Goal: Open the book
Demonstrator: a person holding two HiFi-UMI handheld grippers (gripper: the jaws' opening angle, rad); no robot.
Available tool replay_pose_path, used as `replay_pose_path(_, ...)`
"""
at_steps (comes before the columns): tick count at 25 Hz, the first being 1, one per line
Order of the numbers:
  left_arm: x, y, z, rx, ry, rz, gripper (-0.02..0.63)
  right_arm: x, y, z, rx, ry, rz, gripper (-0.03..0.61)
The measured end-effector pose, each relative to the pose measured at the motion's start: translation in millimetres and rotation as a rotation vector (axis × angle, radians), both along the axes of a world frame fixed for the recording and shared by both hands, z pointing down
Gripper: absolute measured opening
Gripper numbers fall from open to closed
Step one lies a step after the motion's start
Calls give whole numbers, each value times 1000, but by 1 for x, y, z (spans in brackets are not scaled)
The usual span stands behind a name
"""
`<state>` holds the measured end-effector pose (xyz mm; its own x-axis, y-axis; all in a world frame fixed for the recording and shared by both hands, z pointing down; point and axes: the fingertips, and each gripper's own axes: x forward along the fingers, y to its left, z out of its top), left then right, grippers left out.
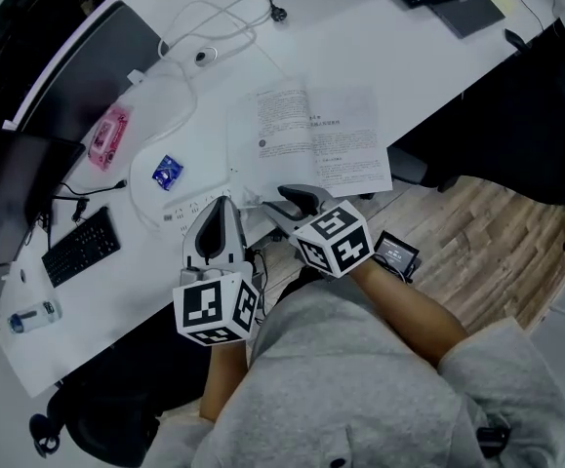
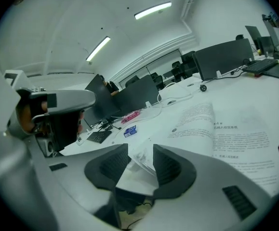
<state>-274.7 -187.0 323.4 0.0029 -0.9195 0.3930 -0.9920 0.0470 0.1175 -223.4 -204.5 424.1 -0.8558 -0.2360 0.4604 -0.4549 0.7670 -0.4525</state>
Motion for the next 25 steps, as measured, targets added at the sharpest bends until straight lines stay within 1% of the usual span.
replay_pose_path(2, 7, 0, -4, 13, -8, 21, 11, 20, -2, -8, 29, 0, -2, 170)
replay_pose_path(5, 17, -1, -11, 37, -21, 44, 11, 58, -11, -30, 93, -23, 10, 96)
replay_pose_path(7, 27, 1, -15, 49, -26, 56, 11, 91, -18, -47, 144, -30, 23, 77)
replay_pose_path(9, 39, 6, -18, 60, -25, 70, 11, 132, -27, -62, 189, -22, 79, 64)
replay_pose_path(14, 77, 20, -27, 82, -38, 121, 11, 238, -39, -95, 286, 2, 281, 52)
replay_pose_path(17, 101, 31, -29, 87, -48, 145, 11, 288, -28, -113, 335, 17, 351, 52)
replay_pose_path(21, 134, 54, -32, 86, -43, 160, 11, 339, 4, -128, 405, 84, 388, 49)
replay_pose_path(25, 167, 79, -38, 96, -56, 173, 11, 375, 34, -131, 412, 99, 417, 49)
